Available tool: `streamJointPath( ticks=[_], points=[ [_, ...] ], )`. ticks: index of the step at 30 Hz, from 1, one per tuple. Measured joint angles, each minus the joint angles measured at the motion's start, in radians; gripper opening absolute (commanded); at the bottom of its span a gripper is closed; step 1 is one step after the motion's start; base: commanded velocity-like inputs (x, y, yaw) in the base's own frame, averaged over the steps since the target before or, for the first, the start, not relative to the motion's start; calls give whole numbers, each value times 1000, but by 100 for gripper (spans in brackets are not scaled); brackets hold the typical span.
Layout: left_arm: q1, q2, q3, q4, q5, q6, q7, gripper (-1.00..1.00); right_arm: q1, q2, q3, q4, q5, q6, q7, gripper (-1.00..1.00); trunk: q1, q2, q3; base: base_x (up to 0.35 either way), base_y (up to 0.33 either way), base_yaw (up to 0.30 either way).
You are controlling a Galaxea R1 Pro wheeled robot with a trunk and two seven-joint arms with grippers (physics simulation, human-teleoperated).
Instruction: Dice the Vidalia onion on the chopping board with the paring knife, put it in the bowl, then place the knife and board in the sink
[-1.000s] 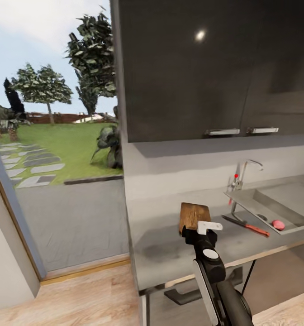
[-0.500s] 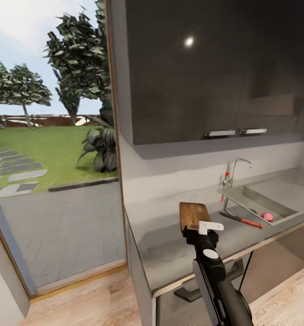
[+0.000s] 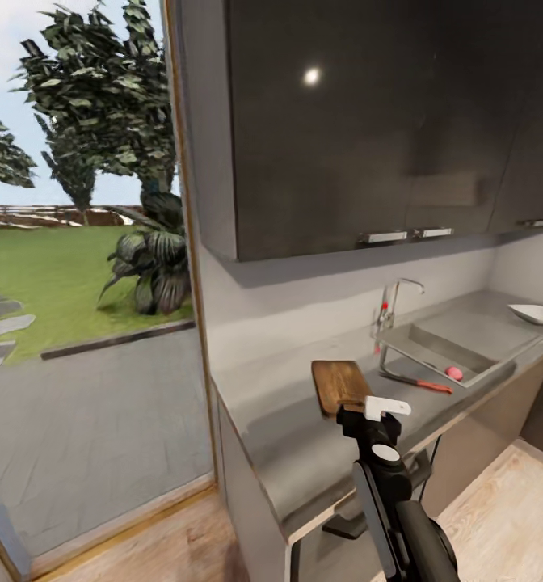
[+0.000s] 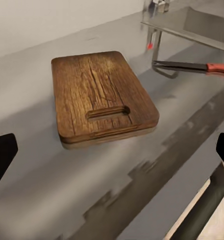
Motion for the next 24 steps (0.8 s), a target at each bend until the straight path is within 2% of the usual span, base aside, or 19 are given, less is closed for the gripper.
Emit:
streamJointPath(
  ticks=[6, 10, 18, 22, 24],
  points=[
    [0, -1, 0, 1, 0, 0, 0, 100, 0, 0, -2, 0, 0, 0, 0, 100, 0, 0, 0, 161, 209, -277],
    [0, 0, 0, 2, 0, 0, 0, 100, 0, 0, -2, 0, 0, 0, 0, 100, 0, 0, 0, 93, 70, -243],
    [0, -1, 0, 17, -1, 0, 0, 100, -3, 0, -3, 0, 1, 3, -15, 100, 0, 0, 0, 8, 6, -35],
    [0, -1, 0, 27, -1, 0, 0, 100, -33, 0, -2, 1, 0, 11, -65, 100, 0, 0, 0, 0, 0, -2],
    [0, -1, 0, 30, -1, 0, 0, 100, -61, 0, -2, 0, -1, 42, -90, 100, 0, 0, 0, 0, 0, 0]
  ],
)
